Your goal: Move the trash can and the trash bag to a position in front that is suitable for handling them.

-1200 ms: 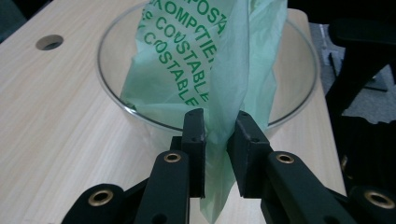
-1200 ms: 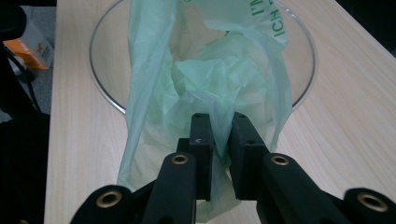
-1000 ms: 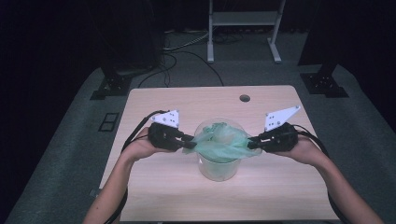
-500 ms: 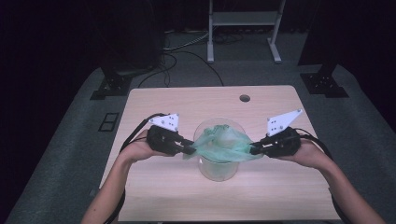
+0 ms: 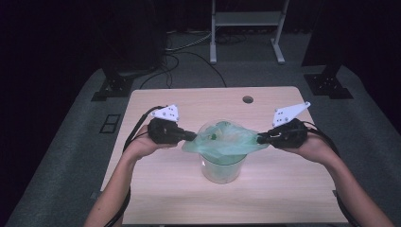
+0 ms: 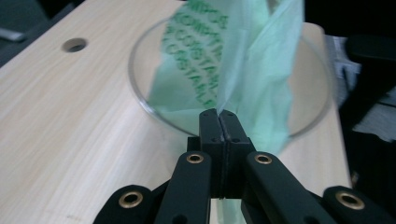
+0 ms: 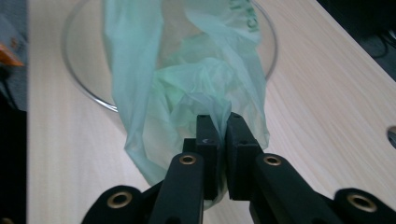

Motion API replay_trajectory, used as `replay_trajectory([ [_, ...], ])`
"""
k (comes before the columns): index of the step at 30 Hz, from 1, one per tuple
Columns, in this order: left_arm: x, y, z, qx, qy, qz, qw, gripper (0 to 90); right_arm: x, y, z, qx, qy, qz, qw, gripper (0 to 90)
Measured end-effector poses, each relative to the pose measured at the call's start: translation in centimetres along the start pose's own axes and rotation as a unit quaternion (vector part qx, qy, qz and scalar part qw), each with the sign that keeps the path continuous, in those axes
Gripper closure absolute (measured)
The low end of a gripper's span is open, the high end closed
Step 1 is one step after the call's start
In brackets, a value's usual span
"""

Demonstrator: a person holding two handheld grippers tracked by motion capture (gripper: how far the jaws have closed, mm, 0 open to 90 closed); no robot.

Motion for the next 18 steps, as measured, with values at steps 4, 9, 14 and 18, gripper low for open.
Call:
replay_trajectory([
  [4, 0.5, -0.6, 1.4, -0.033, 0.038, 0.005, 0.9987, 89.8, 0.7, -0.7, -0.6, 0.018, -0.002, 0.020, 0.9996, 87.0],
  [9, 1.3, -1.8, 2.6, -0.060, 0.082, 0.013, 0.9948, 89.7, 1.3, -1.8, -0.9, 0.025, -0.008, 0.023, 0.9994, 87.2],
  [14, 1.8, -3.3, 3.1, -0.072, 0.098, 0.028, 0.9922, 89.8, 1.4, -3.1, -0.8, 0.022, -0.010, 0.022, 0.9995, 87.5],
  [18, 2.0, -4.0, 2.9, -0.060, 0.094, 0.029, 0.9933, 89.8, 1.3, -3.4, -0.7, 0.020, -0.009, 0.021, 0.9995, 87.9],
])
Point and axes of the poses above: each handheld gripper's, and its own axes: y roughly backward along the jaws, x roughly out of its underside, z roughly to its left, the point moved 6 cm from there along -y, roughly forward along the jaws, and after that the axes turned 2 degrees about y, right-handed, at the moved point
